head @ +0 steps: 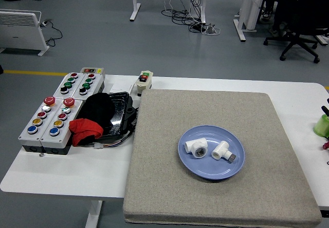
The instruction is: Pick pipe place plate twice
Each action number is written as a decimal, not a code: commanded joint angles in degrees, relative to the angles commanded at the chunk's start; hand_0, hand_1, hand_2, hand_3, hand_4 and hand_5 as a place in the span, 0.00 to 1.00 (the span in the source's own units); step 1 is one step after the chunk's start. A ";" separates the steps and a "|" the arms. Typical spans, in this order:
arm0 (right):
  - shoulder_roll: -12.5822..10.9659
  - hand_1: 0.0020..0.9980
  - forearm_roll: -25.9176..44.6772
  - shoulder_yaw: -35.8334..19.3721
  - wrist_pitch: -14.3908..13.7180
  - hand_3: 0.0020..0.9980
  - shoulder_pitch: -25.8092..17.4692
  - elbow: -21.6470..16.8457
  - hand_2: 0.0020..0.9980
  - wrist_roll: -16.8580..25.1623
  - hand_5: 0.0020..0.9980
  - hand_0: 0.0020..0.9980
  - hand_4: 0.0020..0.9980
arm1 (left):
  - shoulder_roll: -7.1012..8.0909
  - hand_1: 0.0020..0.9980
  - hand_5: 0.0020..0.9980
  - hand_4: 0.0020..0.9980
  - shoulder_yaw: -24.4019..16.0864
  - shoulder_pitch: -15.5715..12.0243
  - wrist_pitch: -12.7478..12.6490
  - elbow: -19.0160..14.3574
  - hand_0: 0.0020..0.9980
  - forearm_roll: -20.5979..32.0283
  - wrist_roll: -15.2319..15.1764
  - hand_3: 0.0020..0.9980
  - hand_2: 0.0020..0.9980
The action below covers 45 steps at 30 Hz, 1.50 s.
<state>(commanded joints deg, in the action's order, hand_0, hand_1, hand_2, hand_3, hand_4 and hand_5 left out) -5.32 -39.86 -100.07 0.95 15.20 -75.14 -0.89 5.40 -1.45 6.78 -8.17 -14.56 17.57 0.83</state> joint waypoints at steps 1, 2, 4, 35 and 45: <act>0.02 0.84 0.02 0.04 -0.06 0.90 -0.04 0.06 0.90 0.03 0.75 0.89 0.54 | 0.01 0.63 1.00 0.35 0.03 -0.03 0.00 0.00 0.64 0.01 -0.03 0.65 0.69; 0.05 0.84 0.02 0.04 -0.14 0.90 -0.05 0.11 0.90 0.09 0.75 0.89 0.54 | 0.01 0.63 1.00 0.35 0.15 -0.05 0.01 0.00 0.64 0.07 -0.05 0.65 0.69; 0.08 0.84 0.04 0.02 -0.22 0.90 -0.06 0.14 0.90 0.13 0.75 0.89 0.54 | 0.00 0.63 1.00 0.35 0.24 -0.08 0.02 0.00 0.64 0.14 -0.09 0.65 0.69; 0.44 0.84 1.26 -1.53 -3.26 0.89 0.06 -0.03 0.90 1.45 0.75 0.90 0.53 | 0.00 0.63 1.00 0.35 0.62 0.81 0.19 0.05 0.64 0.26 0.01 0.65 0.69; 0.44 0.84 1.93 -1.81 -3.94 0.87 0.07 -0.17 0.90 1.72 0.75 0.89 0.53 | 0.05 0.63 1.00 0.35 0.50 0.83 0.18 0.05 0.64 0.23 0.08 0.65 0.69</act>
<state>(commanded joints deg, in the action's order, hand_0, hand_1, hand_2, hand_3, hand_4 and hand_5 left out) -4.88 -37.93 -101.88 -2.98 15.28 -75.31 0.83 5.45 -0.95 7.61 -8.00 -14.51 17.81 0.91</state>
